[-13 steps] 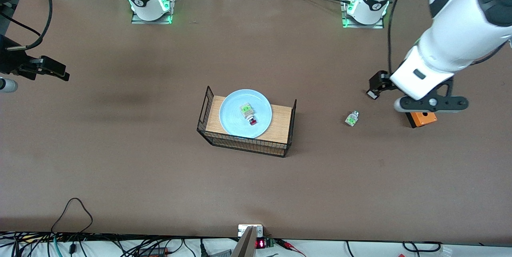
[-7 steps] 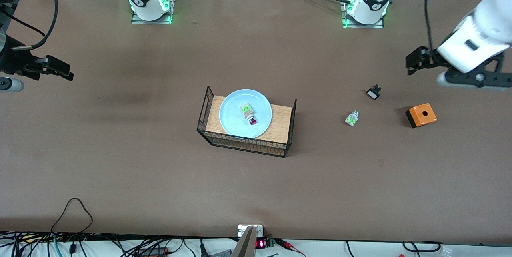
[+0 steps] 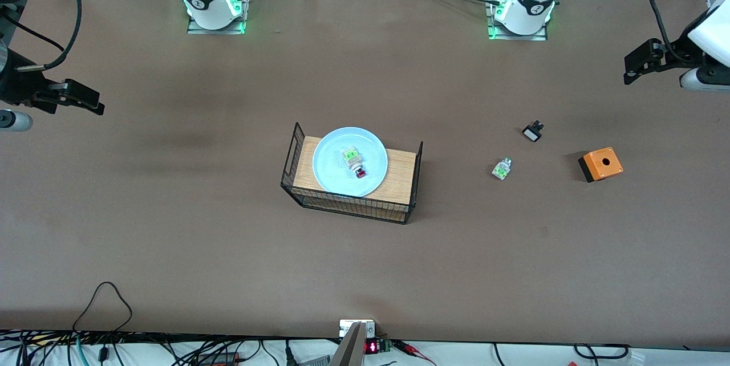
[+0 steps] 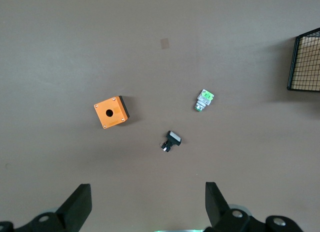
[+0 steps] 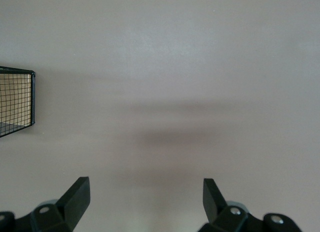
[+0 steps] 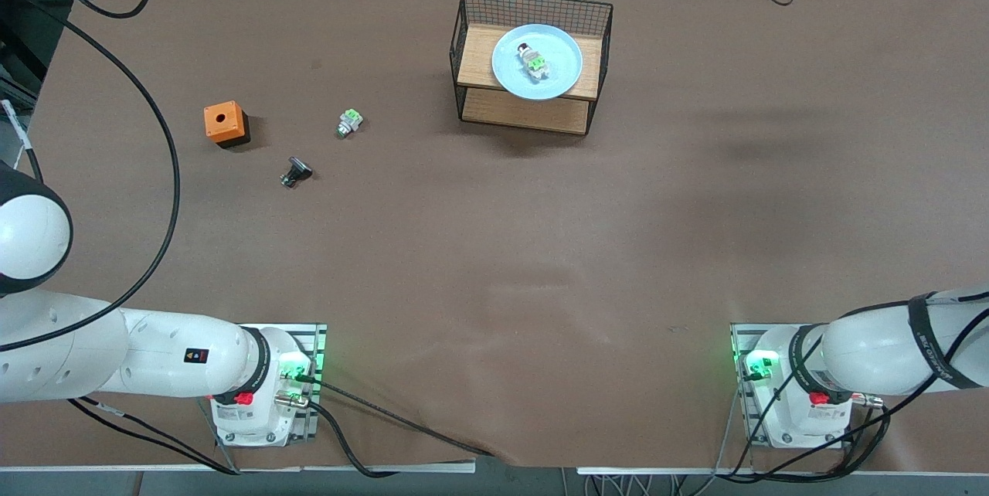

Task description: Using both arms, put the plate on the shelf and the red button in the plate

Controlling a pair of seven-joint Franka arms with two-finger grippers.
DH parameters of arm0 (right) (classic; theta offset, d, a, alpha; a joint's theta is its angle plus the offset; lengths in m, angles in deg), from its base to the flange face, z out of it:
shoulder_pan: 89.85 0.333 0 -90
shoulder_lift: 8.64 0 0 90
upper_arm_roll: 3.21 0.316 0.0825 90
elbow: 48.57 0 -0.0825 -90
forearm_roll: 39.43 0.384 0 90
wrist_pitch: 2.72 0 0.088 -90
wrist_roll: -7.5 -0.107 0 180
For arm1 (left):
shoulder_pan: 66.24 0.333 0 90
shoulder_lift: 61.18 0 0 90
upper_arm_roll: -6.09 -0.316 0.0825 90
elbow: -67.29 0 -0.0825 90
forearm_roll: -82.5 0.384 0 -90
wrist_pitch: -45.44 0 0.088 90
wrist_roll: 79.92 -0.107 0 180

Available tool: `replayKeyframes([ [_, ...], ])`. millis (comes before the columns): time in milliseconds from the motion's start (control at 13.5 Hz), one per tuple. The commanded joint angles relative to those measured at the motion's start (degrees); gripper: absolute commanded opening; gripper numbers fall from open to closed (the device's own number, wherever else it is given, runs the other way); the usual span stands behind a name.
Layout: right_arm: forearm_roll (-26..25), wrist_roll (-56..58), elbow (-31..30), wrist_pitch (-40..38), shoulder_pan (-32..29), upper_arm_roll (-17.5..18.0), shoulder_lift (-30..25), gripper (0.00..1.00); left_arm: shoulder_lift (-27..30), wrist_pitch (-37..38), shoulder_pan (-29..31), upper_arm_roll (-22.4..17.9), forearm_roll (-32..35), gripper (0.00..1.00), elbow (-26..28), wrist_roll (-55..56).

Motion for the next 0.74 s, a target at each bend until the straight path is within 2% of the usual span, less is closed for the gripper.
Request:
replayKeyframes([
  [0,-0.81,-0.76,-0.34,-1.35,0.01,-0.04,-1.46,1.0,1.23,-2.64,-0.6,-0.73,-1.82,1.0,3.32,-1.01],
  [223,-2.56,-0.75,-0.34,-1.35,0.1,0.22,-1.46,1.0,1.23,-2.55,-0.51,0.32,-2.17,1.0,3.24,-0.22],
  [668,-2.13,-0.14,-0.34,-1.61,-0.08,-0.04,-1.72,1.0,1.23,-2.29,-0.68,0.5,-2.0,1.0,3.06,0.57],
])
